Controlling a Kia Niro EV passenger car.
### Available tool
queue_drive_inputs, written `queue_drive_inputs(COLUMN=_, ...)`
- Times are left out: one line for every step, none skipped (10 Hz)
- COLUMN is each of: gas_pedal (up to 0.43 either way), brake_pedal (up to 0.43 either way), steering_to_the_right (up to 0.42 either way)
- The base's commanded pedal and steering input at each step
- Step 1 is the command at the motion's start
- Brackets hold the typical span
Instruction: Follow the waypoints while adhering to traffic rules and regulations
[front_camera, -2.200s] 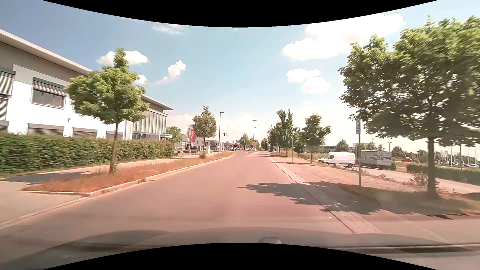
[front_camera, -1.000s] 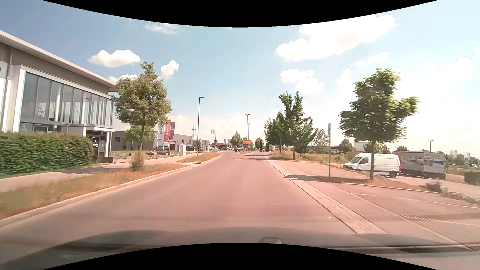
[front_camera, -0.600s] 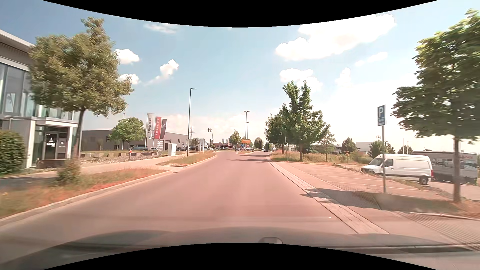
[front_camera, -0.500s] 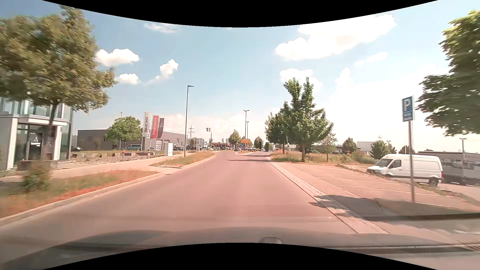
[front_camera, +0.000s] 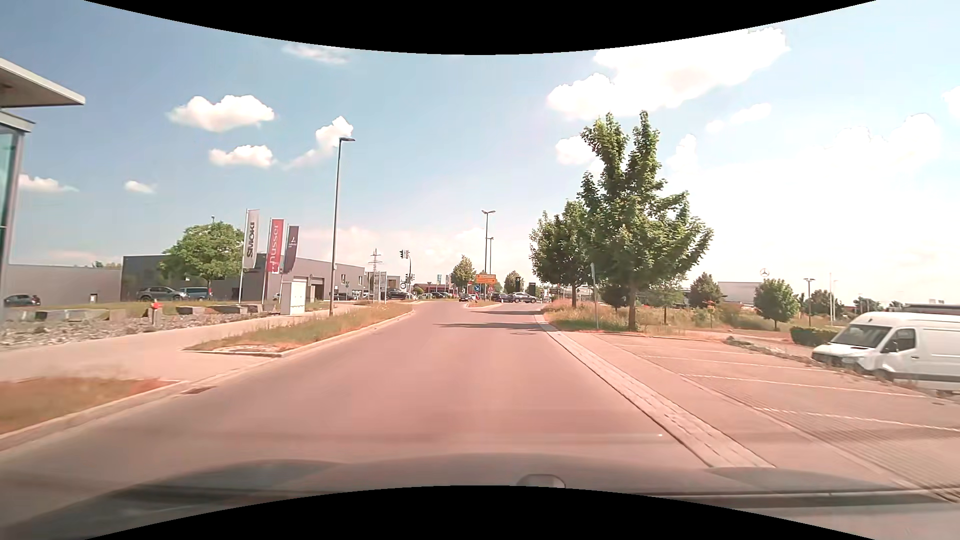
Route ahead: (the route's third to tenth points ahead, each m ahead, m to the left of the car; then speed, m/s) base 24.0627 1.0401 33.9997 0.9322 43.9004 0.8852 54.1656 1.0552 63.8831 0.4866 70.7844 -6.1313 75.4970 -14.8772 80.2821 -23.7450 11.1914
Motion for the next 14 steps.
queue_drive_inputs(gas_pedal=0.028, brake_pedal=0.0, steering_to_the_right=0.01)
queue_drive_inputs(gas_pedal=0.028, brake_pedal=0.0, steering_to_the_right=0.01)
queue_drive_inputs(gas_pedal=0.028, brake_pedal=0.0, steering_to_the_right=0.01)
queue_drive_inputs(gas_pedal=0.028, brake_pedal=0.0, steering_to_the_right=0.01)
queue_drive_inputs(gas_pedal=0.028, brake_pedal=0.0, steering_to_the_right=0.01)
queue_drive_inputs(gas_pedal=0.028, brake_pedal=0.0, steering_to_the_right=0.01)
queue_drive_inputs(gas_pedal=0.028, brake_pedal=0.0, steering_to_the_right=0.01)
queue_drive_inputs(gas_pedal=0.028, brake_pedal=0.0, steering_to_the_right=0.01)
queue_drive_inputs(gas_pedal=0.028, brake_pedal=0.0, steering_to_the_right=0.01)
queue_drive_inputs(gas_pedal=0.028, brake_pedal=0.0, steering_to_the_right=0.01)
queue_drive_inputs(gas_pedal=0.02, brake_pedal=0.0, steering_to_the_right=0.01)
queue_drive_inputs(gas_pedal=0.02, brake_pedal=0.0, steering_to_the_right=0.01)
queue_drive_inputs(gas_pedal=0.02, brake_pedal=0.0, steering_to_the_right=0.01)
queue_drive_inputs(gas_pedal=0.028, brake_pedal=0.0, steering_to_the_right=0.01)
